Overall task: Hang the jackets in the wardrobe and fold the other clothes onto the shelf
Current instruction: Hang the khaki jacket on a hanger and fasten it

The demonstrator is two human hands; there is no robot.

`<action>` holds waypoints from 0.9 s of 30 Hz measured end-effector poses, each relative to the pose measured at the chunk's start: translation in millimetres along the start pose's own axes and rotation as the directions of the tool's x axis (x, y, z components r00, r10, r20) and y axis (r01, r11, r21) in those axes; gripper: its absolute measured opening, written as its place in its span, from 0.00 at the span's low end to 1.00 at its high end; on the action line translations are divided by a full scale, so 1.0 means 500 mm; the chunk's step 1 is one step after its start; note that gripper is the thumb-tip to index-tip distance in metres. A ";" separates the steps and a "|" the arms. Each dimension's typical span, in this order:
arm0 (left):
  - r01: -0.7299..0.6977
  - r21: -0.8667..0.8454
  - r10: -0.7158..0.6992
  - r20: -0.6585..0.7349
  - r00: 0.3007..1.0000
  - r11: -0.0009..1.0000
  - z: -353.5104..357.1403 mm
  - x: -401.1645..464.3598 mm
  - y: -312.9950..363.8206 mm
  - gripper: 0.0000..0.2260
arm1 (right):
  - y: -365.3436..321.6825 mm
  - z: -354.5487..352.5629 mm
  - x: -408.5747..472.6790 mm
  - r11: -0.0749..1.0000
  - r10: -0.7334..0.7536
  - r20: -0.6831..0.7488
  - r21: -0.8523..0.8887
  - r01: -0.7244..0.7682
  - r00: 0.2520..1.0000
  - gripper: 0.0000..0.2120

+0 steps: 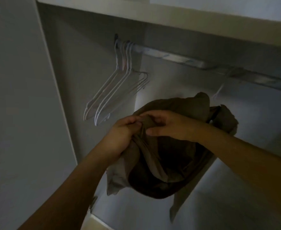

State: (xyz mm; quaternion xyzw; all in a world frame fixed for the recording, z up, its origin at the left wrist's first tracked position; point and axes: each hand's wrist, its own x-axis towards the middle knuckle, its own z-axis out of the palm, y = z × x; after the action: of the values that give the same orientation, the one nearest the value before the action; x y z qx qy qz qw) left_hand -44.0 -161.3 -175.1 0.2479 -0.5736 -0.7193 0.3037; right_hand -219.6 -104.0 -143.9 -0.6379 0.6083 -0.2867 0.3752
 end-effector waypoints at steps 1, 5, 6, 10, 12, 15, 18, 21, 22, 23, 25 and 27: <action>0.015 -0.012 -0.015 0.008 1.000 1.000 -0.005 -0.003 0.002 0.10 | -0.001 0.001 0.008 1.000 0.000 -0.005 0.017 0.000 1.000 0.19; 0.129 -0.096 -0.127 0.025 0.992 0.987 -0.030 -0.014 -0.002 0.20 | 0.000 -0.005 0.031 0.996 -0.070 -0.130 -0.055 0.063 0.989 0.06; 0.168 -0.103 -0.166 0.030 0.986 0.980 -0.041 -0.015 -0.006 0.26 | 0.001 -0.008 0.034 0.996 -0.078 -0.173 -0.057 0.069 0.982 0.05; 0.235 0.143 -0.244 0.053 0.968 0.962 -0.079 -0.023 -0.018 0.18 | 0.005 -0.022 0.037 0.997 -0.064 -0.207 -0.056 0.054 0.976 0.04; 0.215 0.272 -0.228 0.016 0.974 0.938 -0.093 -0.020 -0.028 0.11 | 0.006 -0.022 0.039 0.994 -0.063 -0.178 -0.102 0.046 0.982 0.04; 0.127 0.385 -0.129 -0.020 0.991 0.914 -0.103 -0.016 -0.037 0.08 | 0.005 -0.021 0.046 0.990 -0.037 -0.210 -0.137 0.007 0.977 0.10; 0.021 0.339 -0.015 -0.018 1.000 0.941 -0.112 -0.017 -0.039 0.12 | 0.012 -0.025 0.054 0.985 0.049 -0.293 -0.142 -0.094 0.955 0.12; -0.056 0.237 0.067 -0.040 0.997 0.970 -0.122 -0.018 -0.040 0.12 | 0.019 -0.024 0.049 0.970 0.178 -0.266 -0.112 -0.214 0.947 0.08; -0.070 0.163 0.080 -0.052 0.995 0.984 -0.123 -0.019 -0.040 0.11 | 0.021 -0.023 0.047 0.962 0.174 -0.254 -0.162 -0.219 0.951 0.09; -0.080 0.073 0.085 -0.072 0.994 0.994 -0.122 -0.019 -0.040 0.12 | 0.022 -0.021 0.045 0.953 0.136 -0.255 -0.232 -0.197 0.957 0.11; -0.088 -0.131 0.072 -0.120 0.990 0.987 -0.115 -0.018 -0.041 0.12 | 0.024 -0.018 0.043 0.940 0.002 -0.270 -0.328 -0.094 0.963 0.14; -0.091 -0.311 0.045 -0.149 0.988 0.946 -0.105 -0.016 -0.043 0.13 | 0.024 -0.019 0.042 0.952 -0.075 -0.278 -0.305 -0.014 0.958 0.13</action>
State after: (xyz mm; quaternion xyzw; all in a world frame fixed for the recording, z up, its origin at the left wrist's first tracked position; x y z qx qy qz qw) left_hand -4.7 -187.6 -207.7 0.2258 -0.4361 -0.7719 0.4038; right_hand -232.0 -125.6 -150.8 -0.6493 0.6828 -0.2848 0.1763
